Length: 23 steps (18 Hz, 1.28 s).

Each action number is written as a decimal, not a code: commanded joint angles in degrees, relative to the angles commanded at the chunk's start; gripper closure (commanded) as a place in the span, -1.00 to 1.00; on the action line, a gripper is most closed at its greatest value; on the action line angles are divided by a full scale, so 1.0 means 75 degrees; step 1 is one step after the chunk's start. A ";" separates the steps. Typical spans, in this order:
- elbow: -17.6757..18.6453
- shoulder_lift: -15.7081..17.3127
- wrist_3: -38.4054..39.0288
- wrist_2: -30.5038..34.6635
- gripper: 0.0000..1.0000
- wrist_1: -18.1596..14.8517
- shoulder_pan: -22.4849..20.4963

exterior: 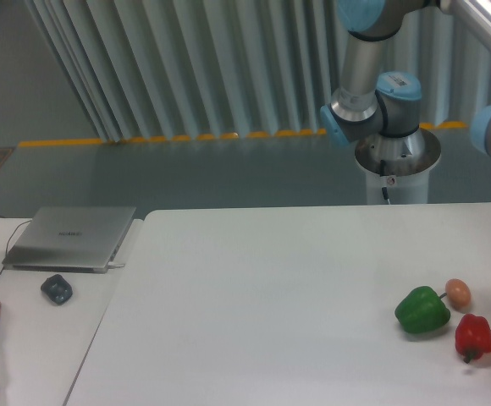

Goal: Place the triangular bread on the table
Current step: 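Raise the gripper up and away from the peppers out of view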

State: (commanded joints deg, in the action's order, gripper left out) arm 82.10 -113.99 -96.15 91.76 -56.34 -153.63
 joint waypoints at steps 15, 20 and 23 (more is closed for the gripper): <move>-0.0434 -0.0527 -0.0188 0.0023 -1.00 0.0808 -0.0586; -0.0739 -0.0820 -0.0199 0.0023 -1.00 0.0832 -0.0645; -0.0891 -0.0996 -0.0200 0.0023 -1.00 0.0832 -0.0751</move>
State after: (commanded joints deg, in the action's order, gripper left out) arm 75.41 -121.46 -97.65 91.93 -50.10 -159.26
